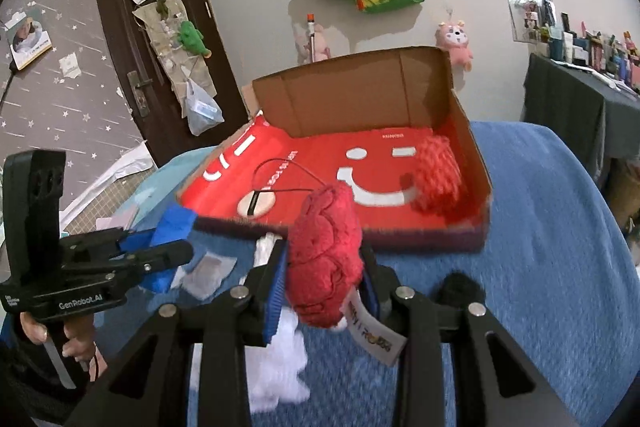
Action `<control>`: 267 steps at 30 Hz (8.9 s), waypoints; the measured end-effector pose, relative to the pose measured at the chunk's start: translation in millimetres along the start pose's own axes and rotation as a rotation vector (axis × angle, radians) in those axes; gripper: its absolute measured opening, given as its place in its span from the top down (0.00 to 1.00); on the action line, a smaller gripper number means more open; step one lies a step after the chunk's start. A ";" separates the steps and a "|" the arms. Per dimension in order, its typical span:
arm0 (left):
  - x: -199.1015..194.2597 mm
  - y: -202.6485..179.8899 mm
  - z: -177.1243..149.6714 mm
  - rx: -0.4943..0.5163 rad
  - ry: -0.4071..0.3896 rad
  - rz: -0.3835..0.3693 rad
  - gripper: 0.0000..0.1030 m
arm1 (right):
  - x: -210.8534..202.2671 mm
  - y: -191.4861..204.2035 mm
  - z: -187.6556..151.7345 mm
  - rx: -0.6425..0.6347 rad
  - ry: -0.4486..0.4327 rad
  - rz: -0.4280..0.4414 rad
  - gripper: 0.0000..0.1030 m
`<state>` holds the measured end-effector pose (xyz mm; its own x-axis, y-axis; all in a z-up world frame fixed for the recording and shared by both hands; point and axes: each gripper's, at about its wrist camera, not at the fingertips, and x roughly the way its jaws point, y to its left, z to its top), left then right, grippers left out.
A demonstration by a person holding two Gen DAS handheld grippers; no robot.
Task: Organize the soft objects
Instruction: 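Lower the blue cloth and red bunny into the box and open both tools, then withdraw both tools from the box toward the remaining items, then grasp the white tissue with the left tool while the right tool grasps the black pom-pom, then carry the tissue and black pom-pom into the box and open both tools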
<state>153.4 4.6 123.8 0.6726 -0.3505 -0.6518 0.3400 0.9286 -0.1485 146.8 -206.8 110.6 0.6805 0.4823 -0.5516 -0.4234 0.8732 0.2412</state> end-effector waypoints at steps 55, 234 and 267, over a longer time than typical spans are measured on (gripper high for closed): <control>148.2 24.2 53.8 0.072 0.288 -0.034 0.64 | 145.5 -37.9 48.3 -0.149 0.329 -0.107 0.57; 32.7 43.8 23.9 -0.040 0.074 0.034 0.83 | 45.5 -2.0 51.1 -0.094 0.100 -0.096 0.64; 155.9 71.5 65.0 -0.089 0.315 -0.018 0.83 | 212.3 -40.1 94.0 -0.135 0.458 -0.205 0.64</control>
<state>325.2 8.4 59.9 0.4258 -0.3245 -0.8446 0.2818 0.9346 -0.2170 364.4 -132.9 59.0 0.4390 0.1963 -0.8768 -0.4032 0.9151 0.0030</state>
